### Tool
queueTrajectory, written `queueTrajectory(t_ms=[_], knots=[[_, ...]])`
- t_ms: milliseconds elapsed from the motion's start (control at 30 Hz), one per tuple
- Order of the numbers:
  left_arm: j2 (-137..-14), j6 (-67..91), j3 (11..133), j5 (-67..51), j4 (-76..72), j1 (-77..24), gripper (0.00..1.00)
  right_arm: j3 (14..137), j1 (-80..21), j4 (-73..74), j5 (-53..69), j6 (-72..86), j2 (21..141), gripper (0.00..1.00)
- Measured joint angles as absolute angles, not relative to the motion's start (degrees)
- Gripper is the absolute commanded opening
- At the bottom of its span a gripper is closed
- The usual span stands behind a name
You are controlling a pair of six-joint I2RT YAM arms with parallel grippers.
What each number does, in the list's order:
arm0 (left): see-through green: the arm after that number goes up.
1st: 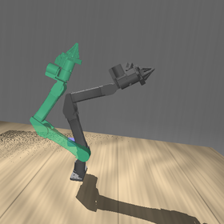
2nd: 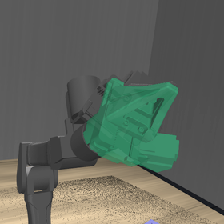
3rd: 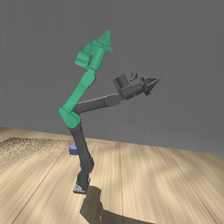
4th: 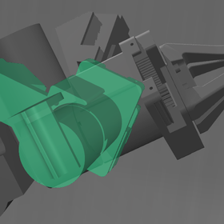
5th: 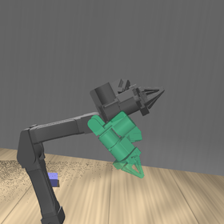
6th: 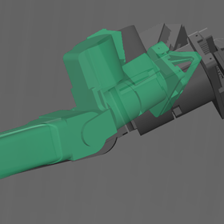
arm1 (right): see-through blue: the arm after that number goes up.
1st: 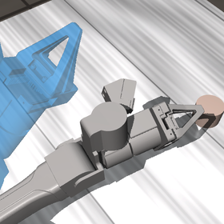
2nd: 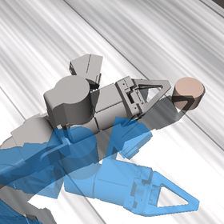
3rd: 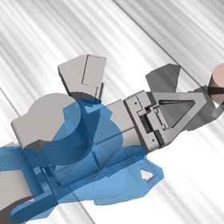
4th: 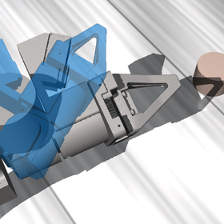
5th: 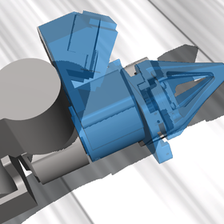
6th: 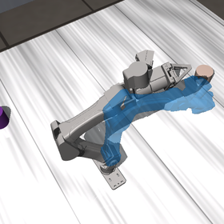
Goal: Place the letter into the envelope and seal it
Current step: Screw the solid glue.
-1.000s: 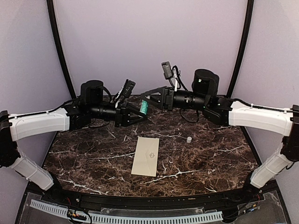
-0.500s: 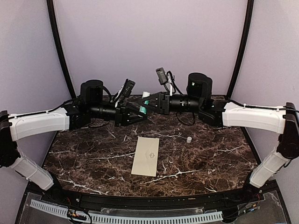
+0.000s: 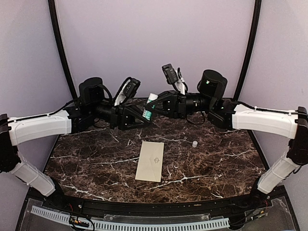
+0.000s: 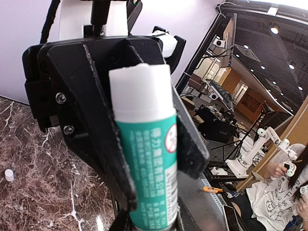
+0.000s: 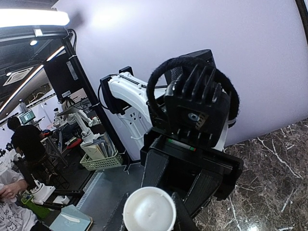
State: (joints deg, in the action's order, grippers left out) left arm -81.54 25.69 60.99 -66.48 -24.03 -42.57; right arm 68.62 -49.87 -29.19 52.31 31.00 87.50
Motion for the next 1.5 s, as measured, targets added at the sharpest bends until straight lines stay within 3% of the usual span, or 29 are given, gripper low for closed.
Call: queueTrajectory(t_ms=[33,100,233,367,600,867,1300,1500], knots=[[-81.5,25.7,61.0,-66.7,-23.9,-42.6,0.06,68.7,-49.9,-29.1,52.6,30.8,87.5,0.00],[-81.5,25.2,61.0,-66.5,-23.2,-42.6,0.32,68.7,-49.9,-28.6,52.6,30.5,87.5,0.00],[-81.2,20.6,62.0,-62.5,-19.1,-42.5,0.61,68.7,-49.9,-26.0,50.9,29.8,87.2,0.00],[-78.4,15.0,62.2,-53.4,-14.0,-41.9,0.73,69.4,-49.9,-19.6,43.6,28.3,86.3,0.00],[-72.3,8.4,62.1,-37.6,-10.6,-41.8,0.74,70.1,-49.9,-15.2,27.9,29.4,85.8,0.00],[-76.3,7.0,62.1,-28.0,-7.5,-42.2,0.68,74.5,-51.5,-10.9,12.3,32.1,88.7,0.00],[-80.1,8.1,62.1,-23.7,-5.1,-42.6,0.48,80.8,-54.2,-7.9,7.2,34.9,96.7,0.00],[-80.1,8.3,62.1,-23.0,-5.2,-42.7,0.48,81.1,-54.4,-7.1,7.2,34.9,96.7,0.00]])
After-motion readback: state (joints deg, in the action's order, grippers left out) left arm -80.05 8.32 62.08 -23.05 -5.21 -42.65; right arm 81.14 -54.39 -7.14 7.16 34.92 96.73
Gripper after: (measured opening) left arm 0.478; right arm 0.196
